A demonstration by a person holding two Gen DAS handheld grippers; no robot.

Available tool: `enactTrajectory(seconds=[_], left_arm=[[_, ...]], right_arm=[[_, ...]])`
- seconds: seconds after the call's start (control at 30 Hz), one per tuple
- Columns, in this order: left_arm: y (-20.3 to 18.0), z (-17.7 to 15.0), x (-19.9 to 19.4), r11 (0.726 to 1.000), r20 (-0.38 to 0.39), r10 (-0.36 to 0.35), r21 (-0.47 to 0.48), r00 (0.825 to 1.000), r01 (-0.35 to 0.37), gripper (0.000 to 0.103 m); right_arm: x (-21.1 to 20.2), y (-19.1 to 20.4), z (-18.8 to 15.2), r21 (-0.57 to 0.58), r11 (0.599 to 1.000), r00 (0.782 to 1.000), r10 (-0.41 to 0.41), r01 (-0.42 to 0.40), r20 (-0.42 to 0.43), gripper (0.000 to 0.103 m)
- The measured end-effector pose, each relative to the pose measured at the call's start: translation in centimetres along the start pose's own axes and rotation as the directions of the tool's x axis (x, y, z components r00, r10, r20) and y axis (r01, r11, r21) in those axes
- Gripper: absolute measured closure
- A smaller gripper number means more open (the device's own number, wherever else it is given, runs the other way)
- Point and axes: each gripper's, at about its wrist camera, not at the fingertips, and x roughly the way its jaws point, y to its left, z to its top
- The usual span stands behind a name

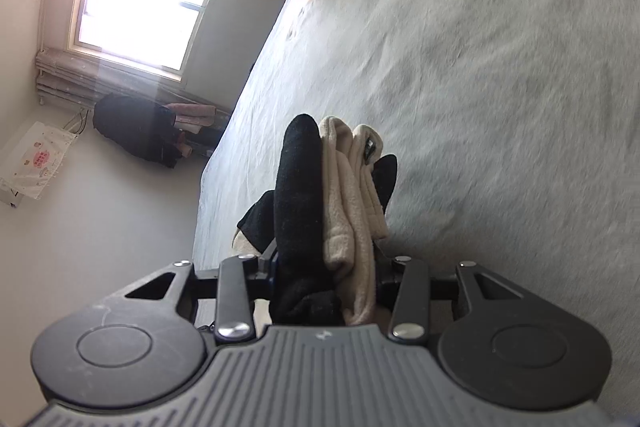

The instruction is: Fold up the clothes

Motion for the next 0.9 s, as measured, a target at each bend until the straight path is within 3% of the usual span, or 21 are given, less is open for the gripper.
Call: enactTrajectory(seconds=[0.27,0.63,0.9], left_arm=[[-3.6,1.5,9.5,0.998,-0.036,-0.05,0.048,0.998,0.051,0.061],[-6.6,3.9,19.7,0.987,-0.044,-0.107,0.113,0.993,0.111,0.061],[-5.6,3.7,24.0,0.981,-0.026,-0.059,0.181,0.998,0.063,0.058]], right_arm=[[-1.1,-2.8,6.8,-0.024,0.999,0.992,-0.023,0.026,0.121,0.059],[-0.8,-6.7,16.0,-0.07,0.997,0.973,-0.019,0.036,0.231,0.059],[0.7,-9.9,17.6,-0.119,0.99,0.965,-0.039,0.072,0.26,0.059]])
